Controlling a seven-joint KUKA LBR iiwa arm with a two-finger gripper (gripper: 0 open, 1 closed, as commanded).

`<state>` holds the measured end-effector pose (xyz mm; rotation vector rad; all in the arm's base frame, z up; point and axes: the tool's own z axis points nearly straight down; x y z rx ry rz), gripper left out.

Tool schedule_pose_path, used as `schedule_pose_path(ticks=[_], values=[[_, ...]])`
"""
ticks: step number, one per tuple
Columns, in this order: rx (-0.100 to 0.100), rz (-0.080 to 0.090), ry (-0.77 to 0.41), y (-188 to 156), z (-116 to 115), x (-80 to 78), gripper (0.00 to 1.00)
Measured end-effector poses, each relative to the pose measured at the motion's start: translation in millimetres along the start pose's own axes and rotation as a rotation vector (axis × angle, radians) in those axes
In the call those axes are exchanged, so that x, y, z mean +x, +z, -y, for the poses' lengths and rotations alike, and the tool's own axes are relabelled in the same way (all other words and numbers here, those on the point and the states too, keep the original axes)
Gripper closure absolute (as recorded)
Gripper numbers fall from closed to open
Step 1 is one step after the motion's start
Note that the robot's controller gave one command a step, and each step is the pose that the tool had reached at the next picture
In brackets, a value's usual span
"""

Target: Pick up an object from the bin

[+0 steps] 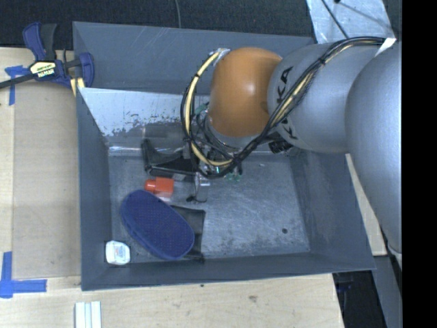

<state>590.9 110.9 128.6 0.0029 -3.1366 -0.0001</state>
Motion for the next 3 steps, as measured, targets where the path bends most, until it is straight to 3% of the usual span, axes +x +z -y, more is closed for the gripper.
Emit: schedule_pose_path(ticks=[1, 2, 3], values=[[-0.001, 0.009, 0.008, 42.7, -33.6, -17.2, 0.00], [-0.005, 0.018, 0.008, 41.6, -35.3, -19.6, 1.00], [0.000, 0.006, -0.009, -81.0, -36.9, 26.3, 1.00]])
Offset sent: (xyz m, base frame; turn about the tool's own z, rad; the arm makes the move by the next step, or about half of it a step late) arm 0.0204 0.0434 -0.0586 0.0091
